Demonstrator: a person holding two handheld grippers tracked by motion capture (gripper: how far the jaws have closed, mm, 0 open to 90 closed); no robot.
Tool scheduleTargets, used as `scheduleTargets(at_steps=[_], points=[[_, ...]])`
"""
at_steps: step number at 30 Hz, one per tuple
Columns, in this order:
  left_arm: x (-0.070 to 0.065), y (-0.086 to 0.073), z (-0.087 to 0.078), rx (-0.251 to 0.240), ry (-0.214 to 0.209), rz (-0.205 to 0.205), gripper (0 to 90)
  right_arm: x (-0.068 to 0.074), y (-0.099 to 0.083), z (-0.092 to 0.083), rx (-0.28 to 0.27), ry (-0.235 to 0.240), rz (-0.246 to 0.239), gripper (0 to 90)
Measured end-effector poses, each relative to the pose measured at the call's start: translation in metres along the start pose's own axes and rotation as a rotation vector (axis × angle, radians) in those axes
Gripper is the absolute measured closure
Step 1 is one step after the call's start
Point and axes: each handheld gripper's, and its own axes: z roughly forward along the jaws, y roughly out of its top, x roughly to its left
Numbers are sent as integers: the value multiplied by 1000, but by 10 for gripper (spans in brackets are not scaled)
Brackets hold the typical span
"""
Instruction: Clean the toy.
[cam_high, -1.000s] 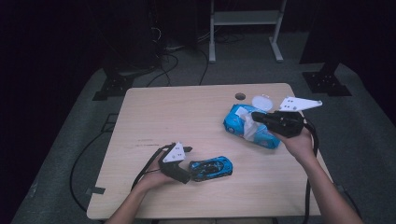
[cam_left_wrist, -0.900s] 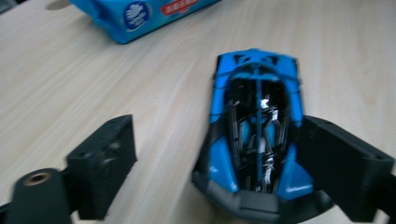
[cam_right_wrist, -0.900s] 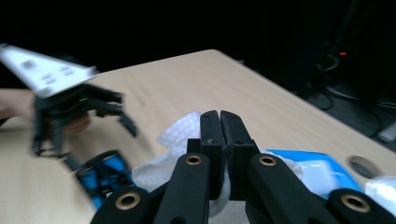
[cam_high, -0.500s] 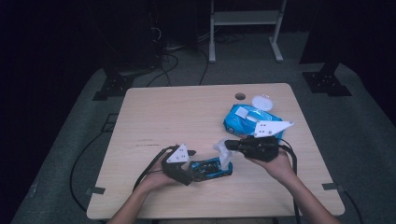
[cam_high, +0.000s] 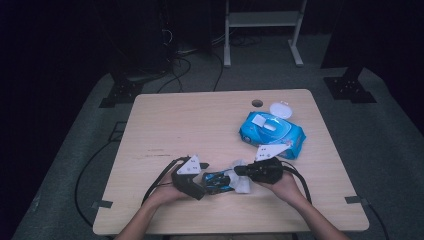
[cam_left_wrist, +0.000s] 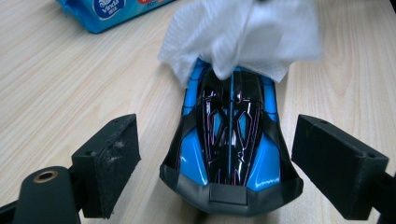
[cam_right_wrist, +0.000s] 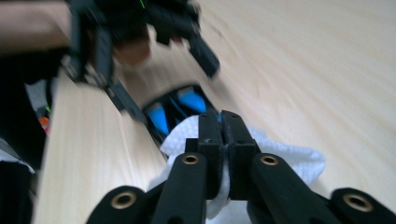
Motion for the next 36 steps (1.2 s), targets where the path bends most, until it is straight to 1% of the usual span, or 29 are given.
scheduleTargets(at_steps=[1,3,4,6,7,9,12,13,15,16,17,18,21,23,24,27,29,32,33,34,35,36], points=[[0,-1,1,7,-1,2,145,0,-4,1,14,-21,-13,800],[0,-2,3,16,-15,-1,145,-1,-10,3,27,-28,-17,751],[0,-2,4,25,-18,3,144,-1,-12,4,41,-42,-22,745],[-2,-3,6,33,-21,9,141,-2,-15,7,67,-35,-23,683],[-3,-3,6,47,-20,12,124,-2,-16,9,75,-41,-26,655],[-4,-4,8,61,-23,16,127,-2,-17,13,92,-48,-32,618],[-3,-5,10,79,-27,10,148,-4,-21,18,106,-49,-17,589],[-3,-6,11,92,-30,13,173,-4,-22,18,96,-45,-11,588],[-2,-8,12,115,-30,13,181,-5,-23,18,96,-42,-8,588],[-2,-8,12,118,-36,23,223,-6,-23,17,95,-39,-2,591],[-3,-8,12,122,-30,34,232,-6,-24,17,96,-38,2,605],[-3,-8,12,125,-29,32,234,-7,-24,17,91,-42,2,634],[-4,-6,13,132,-24,38,236,-9,-24,15,94,-66,1,754],[-4,-5,15,134,-23,39,237,-11,-24,14,99,-81,9,825],[-4,-5,16,131,-22,36,237,-11,-24,13,102,-87,6,832],[-3,-3,18,134,-21,38,236,-13,-24,12,103,-83,27,841],[-3,-1,20,134,-16,36,235,-10,-23,13,96,-67,33,845],[-2,0,23,133,-7,29,233,-2,-17,19,81,-35,8,846],[-1,1,24,135,-3,28,232,1,-15,21,80,-32,-6,845],[-1,1,24,134,0,26,232,3,-14,22,84,-43,-33,845],[-1,1,24,135,6,24,232,3,-13,22,91,-48,-45,846],[0,1,25,129,11,17,232,1,-13,21,95,-46,-41,846]])
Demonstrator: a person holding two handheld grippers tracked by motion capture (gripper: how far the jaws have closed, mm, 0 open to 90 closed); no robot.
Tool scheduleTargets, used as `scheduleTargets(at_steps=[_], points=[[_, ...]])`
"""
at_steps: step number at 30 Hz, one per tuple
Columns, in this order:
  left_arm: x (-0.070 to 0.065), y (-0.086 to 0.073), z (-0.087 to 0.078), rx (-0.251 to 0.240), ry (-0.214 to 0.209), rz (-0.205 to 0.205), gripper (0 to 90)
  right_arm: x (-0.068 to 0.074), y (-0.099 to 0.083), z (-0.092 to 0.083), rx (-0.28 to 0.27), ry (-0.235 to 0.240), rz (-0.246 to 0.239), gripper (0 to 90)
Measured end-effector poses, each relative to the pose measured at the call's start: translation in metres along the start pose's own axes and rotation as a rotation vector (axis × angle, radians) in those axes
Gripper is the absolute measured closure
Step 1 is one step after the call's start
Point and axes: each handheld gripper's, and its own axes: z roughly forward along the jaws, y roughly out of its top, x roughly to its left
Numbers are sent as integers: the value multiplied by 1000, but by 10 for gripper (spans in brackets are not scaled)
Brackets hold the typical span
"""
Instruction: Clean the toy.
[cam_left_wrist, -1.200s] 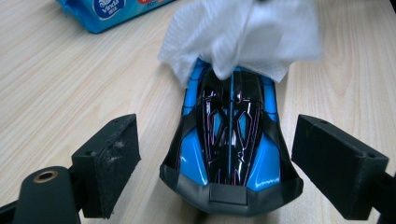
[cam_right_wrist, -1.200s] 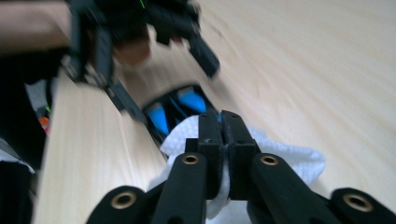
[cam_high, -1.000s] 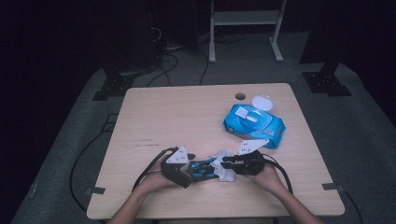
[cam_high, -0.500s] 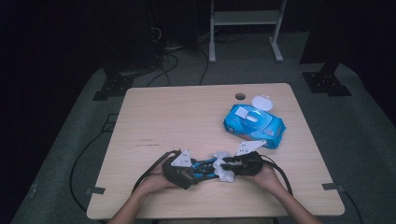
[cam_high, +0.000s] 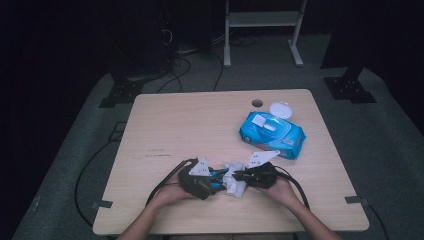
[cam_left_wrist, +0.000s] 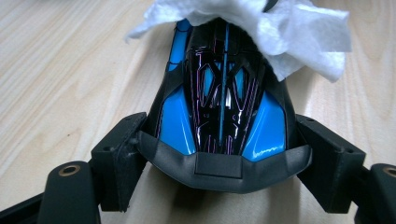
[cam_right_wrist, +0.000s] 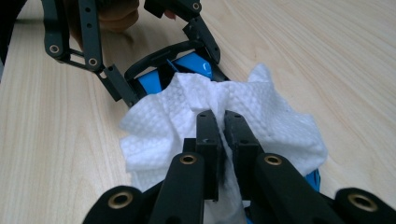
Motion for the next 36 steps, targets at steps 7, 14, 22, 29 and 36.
scheduleTargets(at_steps=[7,14,22,29,36], points=[[2,1,2,2,3,0,232,-18,-18,-16,35,-72,47,851],[3,1,3,-4,15,-8,231,-2,-3,-1,4,-14,-6,851],[3,1,3,-5,17,-9,232,-18,-17,-16,37,-95,27,851],[4,1,2,-4,14,-8,231,-20,-16,-23,-8,-105,43,696],[6,-3,1,3,-6,-30,232,-27,-19,-17,-2,-78,87,589]])
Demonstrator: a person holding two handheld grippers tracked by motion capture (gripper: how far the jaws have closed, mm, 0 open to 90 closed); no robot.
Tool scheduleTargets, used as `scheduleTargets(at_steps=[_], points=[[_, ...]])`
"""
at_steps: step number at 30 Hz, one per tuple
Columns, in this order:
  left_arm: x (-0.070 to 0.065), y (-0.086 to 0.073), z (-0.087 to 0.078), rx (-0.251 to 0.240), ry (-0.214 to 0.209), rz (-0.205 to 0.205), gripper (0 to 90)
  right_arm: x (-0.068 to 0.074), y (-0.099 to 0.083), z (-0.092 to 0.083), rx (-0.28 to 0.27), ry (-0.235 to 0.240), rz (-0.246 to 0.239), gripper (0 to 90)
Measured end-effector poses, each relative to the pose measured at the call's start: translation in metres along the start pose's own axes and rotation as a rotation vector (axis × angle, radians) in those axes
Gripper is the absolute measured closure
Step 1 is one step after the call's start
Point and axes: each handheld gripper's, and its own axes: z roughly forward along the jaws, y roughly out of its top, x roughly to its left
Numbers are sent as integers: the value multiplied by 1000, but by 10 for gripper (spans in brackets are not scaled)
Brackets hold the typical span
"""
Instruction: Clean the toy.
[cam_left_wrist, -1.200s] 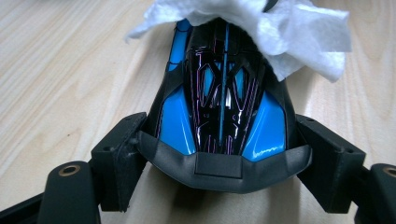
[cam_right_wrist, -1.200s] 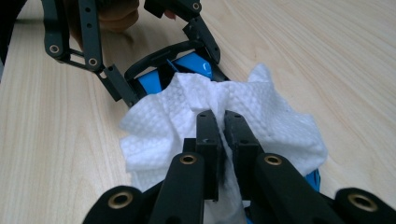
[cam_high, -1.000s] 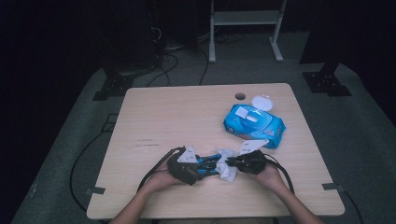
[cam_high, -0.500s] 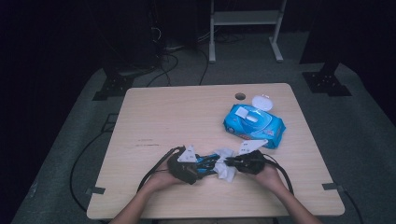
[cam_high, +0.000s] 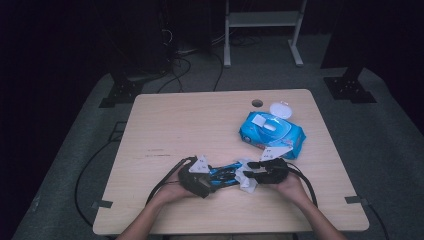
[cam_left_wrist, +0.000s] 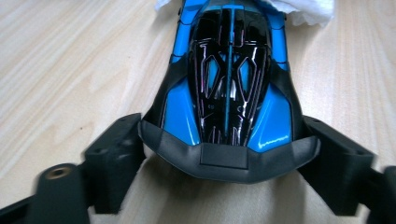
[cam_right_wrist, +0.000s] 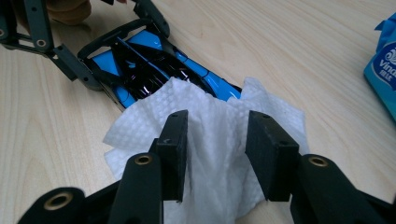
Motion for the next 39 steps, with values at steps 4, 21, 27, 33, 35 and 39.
scheduleTargets(at_steps=[4,21,27,33,35,39], points=[[-1,1,0,0,2,2,236,-4,-2,4,-8,9,39,689],[-2,2,1,7,14,8,236,17,10,10,9,-14,-78,852],[-2,3,2,8,14,12,237,24,15,13,-4,19,-71,853],[-3,4,3,5,17,3,237,44,35,34,-5,93,-135,854],[-4,4,3,4,16,4,237,50,40,44,0,120,-140,854],[-3,3,2,6,15,6,237,62,48,63,14,159,-164,854]])
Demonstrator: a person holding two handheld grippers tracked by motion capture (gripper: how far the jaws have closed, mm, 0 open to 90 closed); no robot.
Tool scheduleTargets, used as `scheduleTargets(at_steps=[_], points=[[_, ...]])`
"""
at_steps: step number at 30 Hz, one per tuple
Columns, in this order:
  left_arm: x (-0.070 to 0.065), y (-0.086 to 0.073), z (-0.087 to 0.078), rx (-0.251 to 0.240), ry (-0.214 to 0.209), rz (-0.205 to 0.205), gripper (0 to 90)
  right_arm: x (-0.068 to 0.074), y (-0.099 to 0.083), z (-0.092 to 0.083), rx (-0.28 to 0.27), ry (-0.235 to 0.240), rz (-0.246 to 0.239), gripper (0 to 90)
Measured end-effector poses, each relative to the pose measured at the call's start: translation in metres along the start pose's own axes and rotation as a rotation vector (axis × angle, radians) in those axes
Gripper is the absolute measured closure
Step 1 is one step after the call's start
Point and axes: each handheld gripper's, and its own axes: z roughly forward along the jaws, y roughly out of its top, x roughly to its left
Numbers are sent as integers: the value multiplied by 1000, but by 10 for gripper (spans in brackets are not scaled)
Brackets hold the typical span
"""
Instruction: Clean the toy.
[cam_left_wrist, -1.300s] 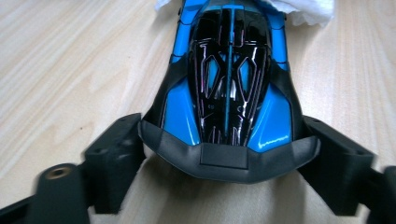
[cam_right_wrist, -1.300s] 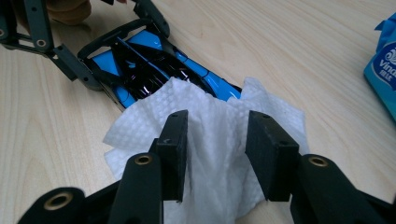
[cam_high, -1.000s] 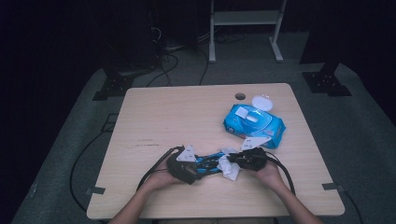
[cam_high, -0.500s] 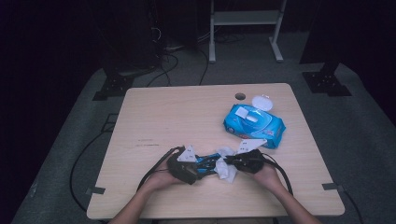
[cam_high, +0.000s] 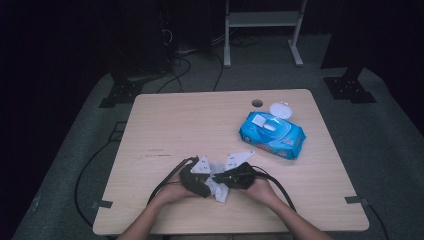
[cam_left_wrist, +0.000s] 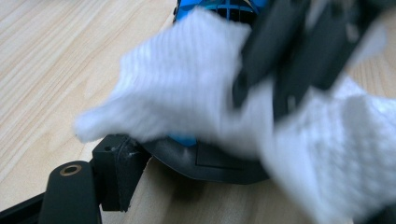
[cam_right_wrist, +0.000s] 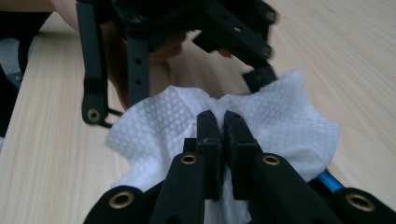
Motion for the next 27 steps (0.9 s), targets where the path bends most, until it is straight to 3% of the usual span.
scheduleTargets(at_steps=[5,13,18,22,27], points=[[0,0,0,-2,-1,2,238,-4,-2,-5,4,-8,2,856],[1,-1,0,-4,-4,2,238,-19,-11,-34,-4,-107,37,856],[0,-1,0,-5,-5,1,238,-21,-1,-18,-8,-80,47,856],[0,-1,0,-6,-4,1,238,-16,11,1,15,-73,9,856],[1,-1,0,-9,-5,5,239,-26,7,-3,29,-96,37,857]])
